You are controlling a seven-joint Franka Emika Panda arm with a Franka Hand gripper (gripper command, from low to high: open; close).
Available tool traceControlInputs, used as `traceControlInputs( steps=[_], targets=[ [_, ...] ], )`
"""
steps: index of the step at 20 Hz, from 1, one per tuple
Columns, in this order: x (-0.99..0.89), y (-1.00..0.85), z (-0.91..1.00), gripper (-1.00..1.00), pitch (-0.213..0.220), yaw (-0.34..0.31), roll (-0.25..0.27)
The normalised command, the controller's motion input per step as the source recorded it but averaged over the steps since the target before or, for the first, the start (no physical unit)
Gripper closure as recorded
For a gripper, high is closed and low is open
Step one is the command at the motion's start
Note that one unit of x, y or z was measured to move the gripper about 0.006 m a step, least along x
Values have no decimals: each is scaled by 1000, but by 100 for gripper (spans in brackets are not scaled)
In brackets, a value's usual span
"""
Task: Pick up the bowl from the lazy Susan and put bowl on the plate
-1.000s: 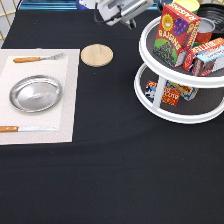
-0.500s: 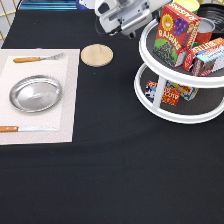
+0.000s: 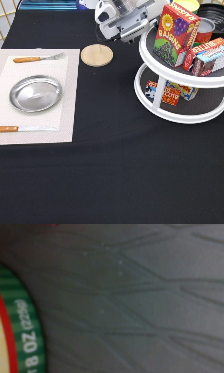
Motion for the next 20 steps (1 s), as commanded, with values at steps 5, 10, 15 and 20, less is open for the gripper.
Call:
traceControlInputs(
  steps=[5, 10, 15, 20],
  targets=[
    [373, 0, -107, -100, 0, 0, 10],
    [532, 0, -13, -100, 19, 0, 1],
    [697, -66, 3, -100, 75, 0, 15],
    [697, -142, 7, -100, 114, 10, 54]
  ],
)
